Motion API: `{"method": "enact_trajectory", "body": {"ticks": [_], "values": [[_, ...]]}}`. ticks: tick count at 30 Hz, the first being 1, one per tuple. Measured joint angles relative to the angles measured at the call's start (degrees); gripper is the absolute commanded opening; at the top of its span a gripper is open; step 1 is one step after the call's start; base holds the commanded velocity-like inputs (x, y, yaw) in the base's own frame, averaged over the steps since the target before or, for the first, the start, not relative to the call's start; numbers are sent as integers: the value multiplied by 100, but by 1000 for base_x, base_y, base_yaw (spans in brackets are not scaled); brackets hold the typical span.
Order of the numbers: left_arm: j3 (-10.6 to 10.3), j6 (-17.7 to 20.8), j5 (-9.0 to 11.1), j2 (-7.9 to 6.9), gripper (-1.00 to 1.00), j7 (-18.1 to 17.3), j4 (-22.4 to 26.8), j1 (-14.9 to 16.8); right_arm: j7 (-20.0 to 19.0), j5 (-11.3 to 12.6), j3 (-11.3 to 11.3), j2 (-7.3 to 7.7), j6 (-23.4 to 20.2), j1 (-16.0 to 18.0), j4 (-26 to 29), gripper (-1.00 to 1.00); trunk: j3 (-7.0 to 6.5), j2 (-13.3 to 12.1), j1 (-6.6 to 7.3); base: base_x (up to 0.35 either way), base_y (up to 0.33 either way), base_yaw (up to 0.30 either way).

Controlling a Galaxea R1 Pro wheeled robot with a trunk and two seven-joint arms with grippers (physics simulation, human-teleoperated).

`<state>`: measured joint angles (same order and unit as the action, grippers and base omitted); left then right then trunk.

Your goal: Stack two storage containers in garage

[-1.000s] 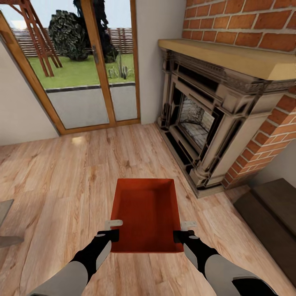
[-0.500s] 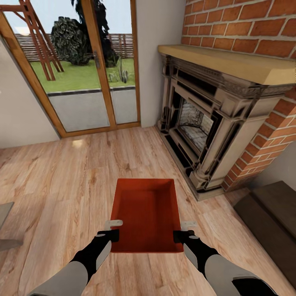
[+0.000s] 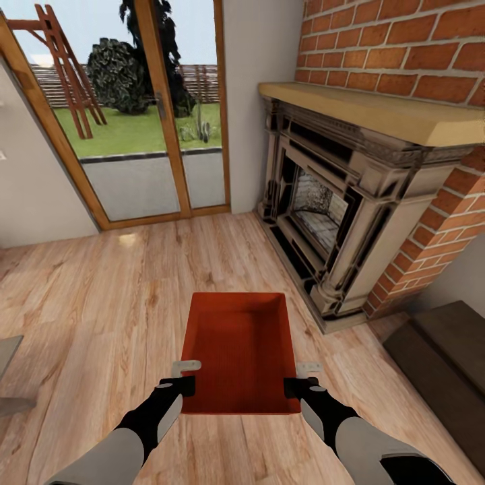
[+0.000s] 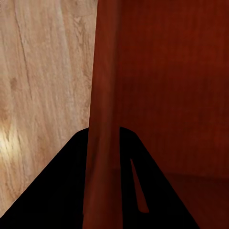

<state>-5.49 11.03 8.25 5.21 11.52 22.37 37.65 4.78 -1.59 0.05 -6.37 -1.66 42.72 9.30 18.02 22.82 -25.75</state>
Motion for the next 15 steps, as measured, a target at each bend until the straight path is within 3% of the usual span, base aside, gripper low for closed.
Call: {"method": "enact_trajectory", "body": {"ticks": [15], "values": [[0, 0, -1, 1, -100, 1, 0, 0, 0, 1, 1, 0, 0, 0, 0, -100, -138, 0, 0, 0, 0, 0]]}}
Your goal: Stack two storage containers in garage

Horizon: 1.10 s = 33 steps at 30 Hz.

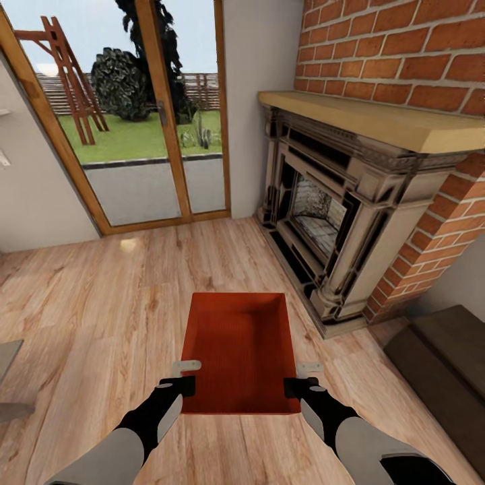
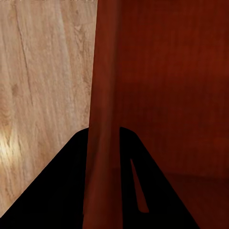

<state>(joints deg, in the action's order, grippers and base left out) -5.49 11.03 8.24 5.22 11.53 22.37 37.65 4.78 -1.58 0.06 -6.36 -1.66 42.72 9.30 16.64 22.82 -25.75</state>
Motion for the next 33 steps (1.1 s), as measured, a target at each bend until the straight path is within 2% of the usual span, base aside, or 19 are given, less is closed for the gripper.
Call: {"method": "enact_trajectory", "body": {"ticks": [33], "values": [[1, 3, 1, 0, -100, -2, -2, 0, 0, 0, 0, 1, -3, 0, -3, -100, -304, -1, 0, 0, 0, 0]]}}
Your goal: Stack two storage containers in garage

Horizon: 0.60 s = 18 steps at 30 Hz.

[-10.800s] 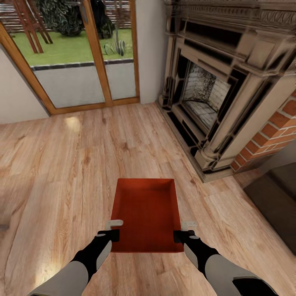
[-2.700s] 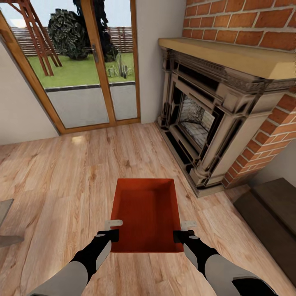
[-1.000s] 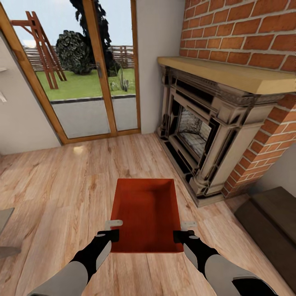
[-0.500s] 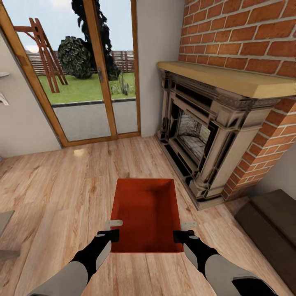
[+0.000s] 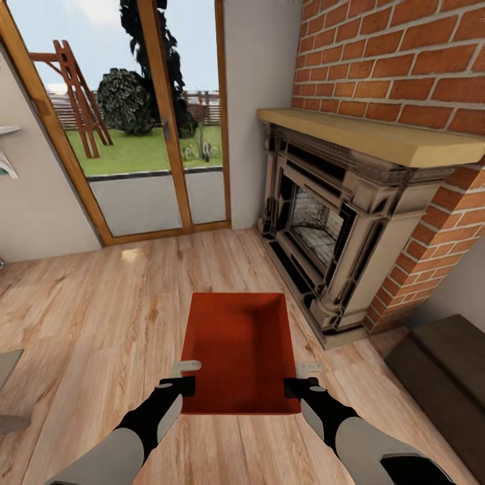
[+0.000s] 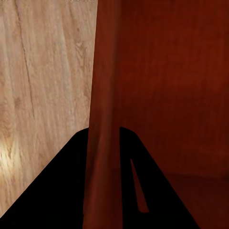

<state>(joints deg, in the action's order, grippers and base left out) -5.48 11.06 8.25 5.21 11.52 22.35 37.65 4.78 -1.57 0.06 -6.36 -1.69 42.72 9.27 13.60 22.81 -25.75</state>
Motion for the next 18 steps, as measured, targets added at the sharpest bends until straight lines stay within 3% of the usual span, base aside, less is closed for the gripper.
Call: {"method": "enact_trajectory", "body": {"ticks": [18], "values": [[2, -4, -3, 0, -100, -2, -9, 1, 0, -1, -1, 0, 0, 0, -4, -100, -166, 0, 0, 0, 0, 0]]}}
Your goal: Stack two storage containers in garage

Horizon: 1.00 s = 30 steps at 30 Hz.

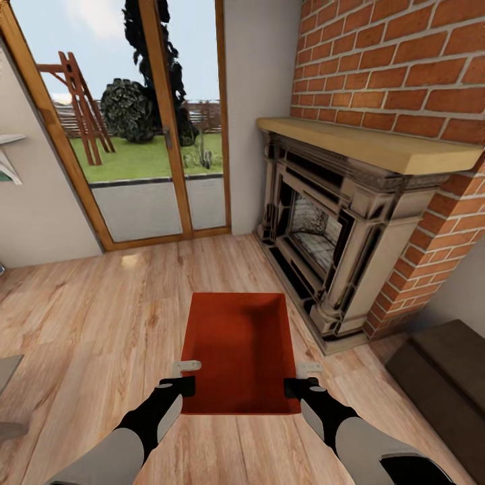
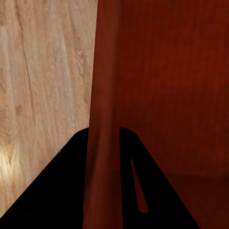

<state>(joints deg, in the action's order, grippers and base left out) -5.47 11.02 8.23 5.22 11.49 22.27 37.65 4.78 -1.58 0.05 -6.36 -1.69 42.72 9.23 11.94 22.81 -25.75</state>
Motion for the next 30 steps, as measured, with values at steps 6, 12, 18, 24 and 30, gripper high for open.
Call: {"method": "enact_trajectory", "body": {"ticks": [6, 12, 18, 24, 30], "values": [[-1, -1, 1, 0, -100, 1, 1, 0, 0, 1, 1, 0, 2, 0, 0, -100, -55, 0, 0, 0, 0, 0], [-1, 2, 2, 0, -100, 2, 4, 0, 0, 2, 1, 0, 0, 0, 1, -100, -110, 0, 0, 0, 0, 0], [-2, 0, 2, 1, -100, 2, 2, 0, -1, 3, 2, 1, 2, 0, 0, -100, -166, 0, 0, 0, 0, 0], [-4, 0, 6, 2, -100, 6, -1, 0, -1, 5, 6, 2, 0, 0, -1, -100, -221, 0, 0, 0, 0, 0], [-5, -2, 7, 2, -100, 7, -3, 0, -1, 6, 7, 3, 0, 0, -1, -100, -276, -1, 0, 0, 0, 0]]}}
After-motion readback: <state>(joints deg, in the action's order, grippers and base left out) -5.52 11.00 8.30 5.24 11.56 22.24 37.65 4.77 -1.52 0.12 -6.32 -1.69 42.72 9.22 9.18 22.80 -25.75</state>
